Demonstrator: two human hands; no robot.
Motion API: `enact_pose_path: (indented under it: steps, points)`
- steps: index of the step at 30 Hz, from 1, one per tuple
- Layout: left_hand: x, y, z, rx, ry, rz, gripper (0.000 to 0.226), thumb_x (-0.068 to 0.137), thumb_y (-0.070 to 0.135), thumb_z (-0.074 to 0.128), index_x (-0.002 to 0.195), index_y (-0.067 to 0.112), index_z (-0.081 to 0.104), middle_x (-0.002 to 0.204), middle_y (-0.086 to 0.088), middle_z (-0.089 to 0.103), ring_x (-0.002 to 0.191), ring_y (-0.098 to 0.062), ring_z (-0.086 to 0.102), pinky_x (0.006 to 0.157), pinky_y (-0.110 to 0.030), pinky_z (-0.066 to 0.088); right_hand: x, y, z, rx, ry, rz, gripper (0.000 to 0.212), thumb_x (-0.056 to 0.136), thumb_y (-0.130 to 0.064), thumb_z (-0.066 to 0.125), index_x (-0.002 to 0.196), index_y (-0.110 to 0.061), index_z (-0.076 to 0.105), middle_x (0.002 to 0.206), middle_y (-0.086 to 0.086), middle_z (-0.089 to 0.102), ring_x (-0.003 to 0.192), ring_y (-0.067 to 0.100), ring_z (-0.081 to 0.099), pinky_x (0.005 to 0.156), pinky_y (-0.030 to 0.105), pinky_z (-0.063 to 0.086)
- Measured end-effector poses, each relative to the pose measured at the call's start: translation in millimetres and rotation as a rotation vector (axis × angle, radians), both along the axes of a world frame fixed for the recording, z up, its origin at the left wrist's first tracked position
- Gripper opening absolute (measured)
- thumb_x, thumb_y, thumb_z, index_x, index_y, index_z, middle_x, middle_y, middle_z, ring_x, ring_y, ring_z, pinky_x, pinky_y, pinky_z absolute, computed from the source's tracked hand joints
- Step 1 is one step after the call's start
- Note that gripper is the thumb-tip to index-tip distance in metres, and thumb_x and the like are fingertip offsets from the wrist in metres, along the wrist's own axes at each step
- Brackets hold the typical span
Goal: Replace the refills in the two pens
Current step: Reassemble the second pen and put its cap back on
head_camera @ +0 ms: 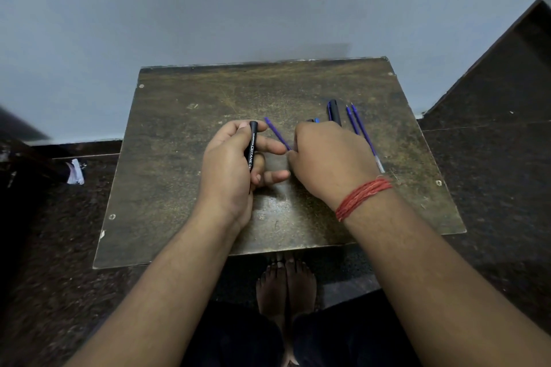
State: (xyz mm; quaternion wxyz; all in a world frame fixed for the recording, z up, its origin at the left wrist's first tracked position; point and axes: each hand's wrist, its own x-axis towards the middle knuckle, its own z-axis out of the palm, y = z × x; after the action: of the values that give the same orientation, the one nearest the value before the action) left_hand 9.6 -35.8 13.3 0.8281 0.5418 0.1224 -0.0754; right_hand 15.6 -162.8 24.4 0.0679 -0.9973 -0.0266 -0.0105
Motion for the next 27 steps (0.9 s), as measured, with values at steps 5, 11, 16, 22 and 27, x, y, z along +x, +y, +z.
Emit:
enact_pose_path:
  steps: [5, 11, 16, 22, 27]
  points:
    - [0.0, -0.1, 0.2, -0.003, 0.003, 0.012, 0.022, 0.105, 0.015, 0.037, 0.103, 0.005, 0.056, 0.062, -0.007, 0.068, 0.031, -0.007, 0.031, 0.041, -0.027, 0.051, 0.4, 5.5, -4.1, -0.02, -0.018, 0.02, 0.032, 0.086, -0.025, 0.059, 0.07, -0.022, 0.031, 0.073, 0.001, 0.046, 0.081, 0.036, 0.066, 0.049, 0.03, 0.017]
    - [0.6, 0.9, -0.5, -0.003, 0.003, 0.019, 0.023, 0.106, 0.016, 0.037, 0.099, 0.007, 0.057, 0.061, -0.007, 0.067, 0.032, -0.007, 0.031, 0.041, -0.027, 0.051, 4.5, 2.2, 2.5, 0.113, -0.058, -0.004, 0.015, 0.084, -0.033, 0.055, 0.081, -0.018, 0.055, 0.083, 0.011, 0.066, 0.082, 0.033, 0.066, 0.057, 0.032, 0.032]
    - [0.6, 1.3, -3.2, 0.024, 0.009, -0.003, 0.023, 0.105, 0.016, 0.038, 0.102, 0.006, 0.059, 0.055, -0.002, 0.059, 0.033, -0.007, 0.031, 0.042, -0.028, 0.052, 1.8, -3.3, 12.4, 0.421, -0.033, -0.112, 0.015, 0.08, -0.036, 0.058, 0.077, -0.022, 0.06, 0.071, -0.005, 0.066, 0.07, 0.018, 0.064, 0.062, 0.034, 0.052]
    - [-3.5, -7.0, -4.9, 0.083, -0.026, -0.124, 0.025, 0.106, 0.016, 0.037, 0.091, 0.014, 0.057, 0.051, -0.001, 0.054, 0.03, -0.006, 0.032, 0.039, -0.028, 0.053, 2.2, 5.6, 6.7, 0.65, 0.055, -0.137, 0.013, 0.077, -0.03, 0.064, 0.074, -0.018, 0.063, 0.062, -0.006, 0.067, 0.061, 0.006, 0.061, 0.059, 0.029, 0.051]
    - [-3.8, -5.0, -3.3, 0.056, -0.07, -0.142, 0.026, 0.106, 0.016, 0.037, 0.094, 0.013, 0.06, 0.053, -0.004, 0.057, 0.031, -0.008, 0.032, 0.038, -0.028, 0.052, 2.8, 5.7, 2.6, 0.862, 0.044, -0.163, 0.007, 0.078, -0.019, 0.066, 0.076, -0.02, 0.059, 0.054, -0.007, 0.062, 0.046, 0.001, 0.052, 0.047, 0.017, 0.039]
